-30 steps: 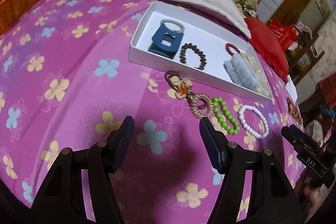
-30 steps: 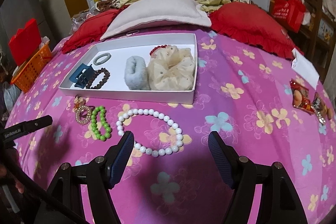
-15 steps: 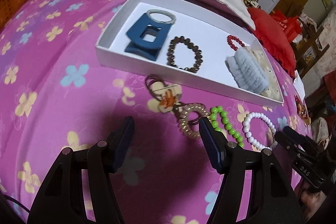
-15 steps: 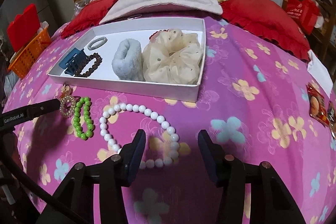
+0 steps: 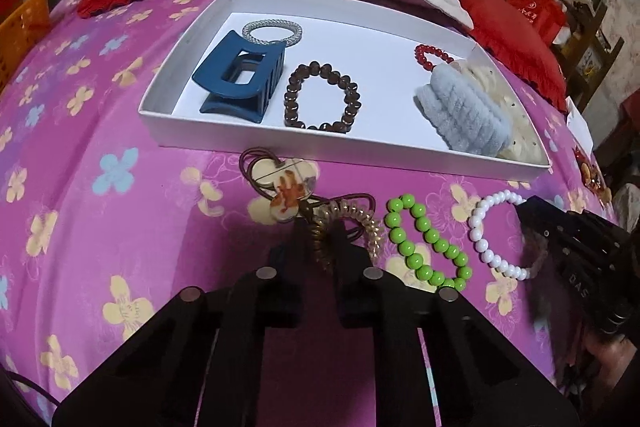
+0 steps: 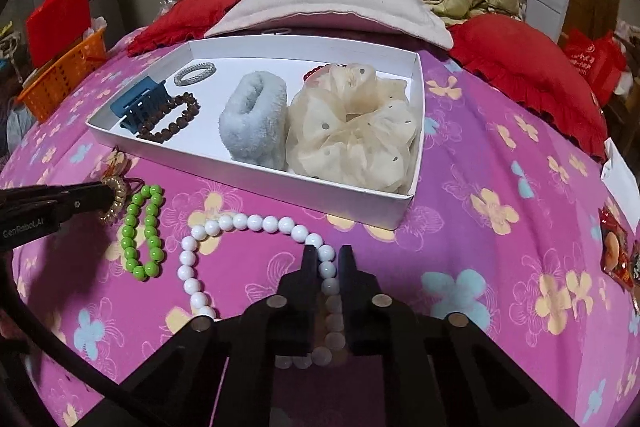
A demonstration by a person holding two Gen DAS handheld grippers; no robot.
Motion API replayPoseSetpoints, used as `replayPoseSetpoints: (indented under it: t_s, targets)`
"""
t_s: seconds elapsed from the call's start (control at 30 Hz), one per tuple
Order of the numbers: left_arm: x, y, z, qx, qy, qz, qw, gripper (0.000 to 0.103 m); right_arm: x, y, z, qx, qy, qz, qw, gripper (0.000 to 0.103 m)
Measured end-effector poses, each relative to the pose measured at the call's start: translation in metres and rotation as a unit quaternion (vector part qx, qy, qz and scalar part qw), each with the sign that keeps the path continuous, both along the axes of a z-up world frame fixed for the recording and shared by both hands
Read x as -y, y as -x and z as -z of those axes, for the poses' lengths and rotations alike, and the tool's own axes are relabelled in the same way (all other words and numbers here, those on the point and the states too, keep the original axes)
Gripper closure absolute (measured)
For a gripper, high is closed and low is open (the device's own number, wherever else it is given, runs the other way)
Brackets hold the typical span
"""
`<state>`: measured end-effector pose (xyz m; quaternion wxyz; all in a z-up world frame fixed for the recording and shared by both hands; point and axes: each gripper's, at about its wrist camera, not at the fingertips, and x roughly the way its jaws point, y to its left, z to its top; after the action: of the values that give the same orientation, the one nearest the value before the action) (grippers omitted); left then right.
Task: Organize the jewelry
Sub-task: 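Grasp the gold coil hair tie with left tool while right grasps pearl bracelet, then carry hair tie into tray, open left tool while right releases pearl bracelet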
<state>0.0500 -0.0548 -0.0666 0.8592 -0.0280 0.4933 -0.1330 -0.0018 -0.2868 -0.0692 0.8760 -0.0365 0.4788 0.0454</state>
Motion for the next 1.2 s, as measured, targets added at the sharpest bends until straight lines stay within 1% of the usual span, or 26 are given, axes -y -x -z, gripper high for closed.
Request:
replayPoseSetpoints:
  t_s: [0.1,0.23,0.33,0.57,0.73,0.9,1.07,1.2]
  targets:
    - [-0.009,0.003,-0.002,-0.015,0.018,-0.007,0.9997,0.095,-0.001,0.006,-0.010,0.011,-0.009,-0.001,1.000,0.094]
    - [-0.020,0.010,-0.011,-0.019,0.041,-0.010,0.9989,0.095,-0.004,0.014,-0.032,0.033,-0.012,-0.007,0.999,0.094]
    - [-0.023,0.016,-0.021,-0.010,0.040,-0.010,0.9991,0.095,-0.006,0.016,-0.043,0.042,-0.013,-0.010,0.999,0.094]
    - [-0.027,0.022,-0.045,0.015,0.043,-0.009,0.9989,0.095,-0.001,0.018,-0.066,0.047,-0.044,-0.007,0.998,0.094]
    - [-0.026,0.015,-0.062,0.031,0.043,-0.004,0.9986,0.095,-0.005,0.012,-0.091,0.059,-0.053,-0.020,0.997,0.094]
    - [-0.021,0.001,-0.077,0.050,0.029,-0.001,0.9983,0.095,-0.010,0.000,-0.114,0.075,-0.040,-0.030,0.996,0.094]
    - [-0.015,-0.021,-0.087,0.061,0.011,0.000,0.9981,0.095,-0.016,-0.022,-0.133,0.087,-0.020,-0.040,0.995,0.094]
    - [-0.010,-0.042,-0.089,0.062,0.002,0.000,0.9981,0.095,-0.022,-0.046,-0.144,0.094,-0.016,-0.046,0.994,0.094]
